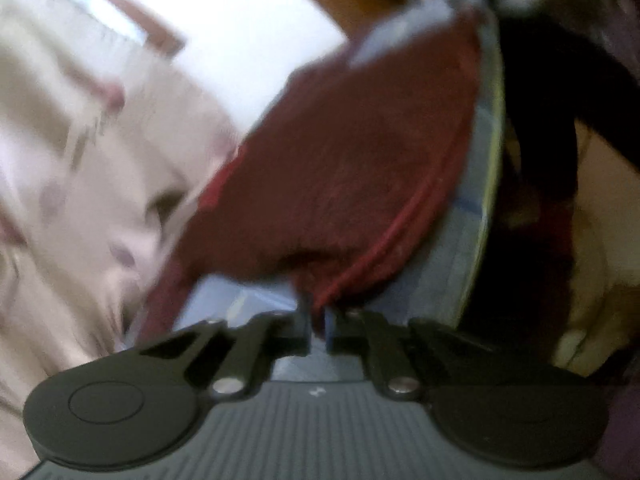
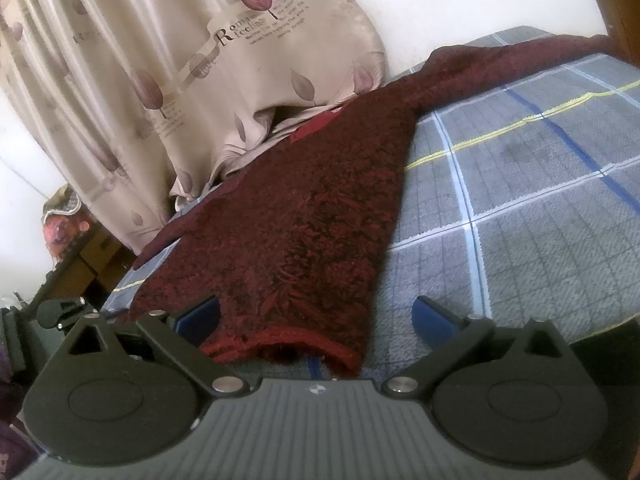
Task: Fold small clothes
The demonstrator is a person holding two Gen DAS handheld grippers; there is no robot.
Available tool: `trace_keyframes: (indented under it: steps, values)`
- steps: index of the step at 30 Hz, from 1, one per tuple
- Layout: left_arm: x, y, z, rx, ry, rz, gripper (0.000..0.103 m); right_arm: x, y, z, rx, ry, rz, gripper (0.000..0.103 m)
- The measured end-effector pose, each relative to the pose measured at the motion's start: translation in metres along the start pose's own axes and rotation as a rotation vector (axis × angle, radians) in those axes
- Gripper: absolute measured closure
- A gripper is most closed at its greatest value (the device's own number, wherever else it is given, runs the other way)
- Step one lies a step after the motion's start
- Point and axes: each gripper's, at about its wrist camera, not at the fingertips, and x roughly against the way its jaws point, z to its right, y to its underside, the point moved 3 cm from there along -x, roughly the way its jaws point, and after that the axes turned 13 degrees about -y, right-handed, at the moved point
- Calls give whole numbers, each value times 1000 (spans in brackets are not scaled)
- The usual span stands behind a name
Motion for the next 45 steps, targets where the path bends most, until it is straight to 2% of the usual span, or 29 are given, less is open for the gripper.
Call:
trace_keyframes:
  steps: [1, 2, 4, 7, 8, 10, 13, 14, 15, 16, 19, 21, 22, 23, 25, 27, 31, 32, 34, 37, 38, 39, 41, 45]
  values:
    - [0, -1, -1, 47, 21, -25, 99, 0, 0, 0, -2, -1, 1, 1]
    - [3, -5, -5, 136, 43, -43, 99, 0, -1, 1, -3, -1, 3, 1]
    - [17, -16, -26, 432, 96, -56, 99, 1, -1, 2, -7, -4, 8, 1]
    - [49, -23, -56, 882, 143, -36, 100, 2, -1, 2, -12, -4, 16, 1]
    - [59, -22, -57, 965, 154, -36, 100, 4, -1, 3, -14, -7, 19, 1]
    - [70, -19, -51, 986, 142, -64, 100, 7, -2, 3, -22, -8, 30, 1]
    - [64, 17, -44, 1115, 139, -213, 100, 13, -3, 4, -38, -20, 53, 1]
    - [65, 24, -42, 1087, 84, -245, 100, 15, -4, 5, -42, -23, 61, 1]
    - [70, 24, -40, 994, 11, -242, 100, 16, -5, 6, -44, -23, 64, 1]
    - [75, 19, -41, 932, -23, -209, 100, 17, -6, 6, -45, -24, 66, 1]
    - [79, -18, -55, 824, -39, -80, 97, 22, -9, 8, -31, -23, 73, 0]
    - [68, -44, -65, 795, -46, 11, 93, 27, -17, 10, -18, -8, 99, 0]
    - [56, -56, -70, 814, -26, 46, 80, 30, -25, 15, -29, -12, 124, 0]
    - [42, -66, -73, 841, 2, 54, 52, 34, -35, 21, -47, -19, 149, 0]
    - [12, -80, -78, 930, 39, 87, 28, 42, -59, 36, -64, -5, 216, 0]
    - [-16, -85, -82, 1015, 67, 133, 28, 53, -90, 63, -104, 18, 301, 0]
    - [-72, -87, -76, 1040, 36, 133, 28, 73, -150, 136, -253, 61, 461, 0]
    - [-86, -83, -73, 1042, 23, 115, 27, 78, -168, 160, -286, 102, 501, 1]
    - [-109, -72, -66, 1076, 29, 18, 28, 87, -197, 202, -349, 136, 561, 1]
    - [-132, -47, -57, 1126, 37, -130, 28, 97, -236, 269, -427, 261, 605, 0]
    - [-135, -38, -53, 1153, 43, -159, 28, 97, -245, 288, -447, 270, 611, 0]
    - [-137, -30, -49, 1181, 49, -169, 28, 95, -253, 308, -489, 270, 609, 0]
    - [-128, -22, -45, 1200, 28, -125, 27, 84, -264, 346, -586, 242, 600, 0]
    - [-122, -26, -41, 1170, 9, -120, 27, 62, -273, 395, -688, 257, 611, 0]
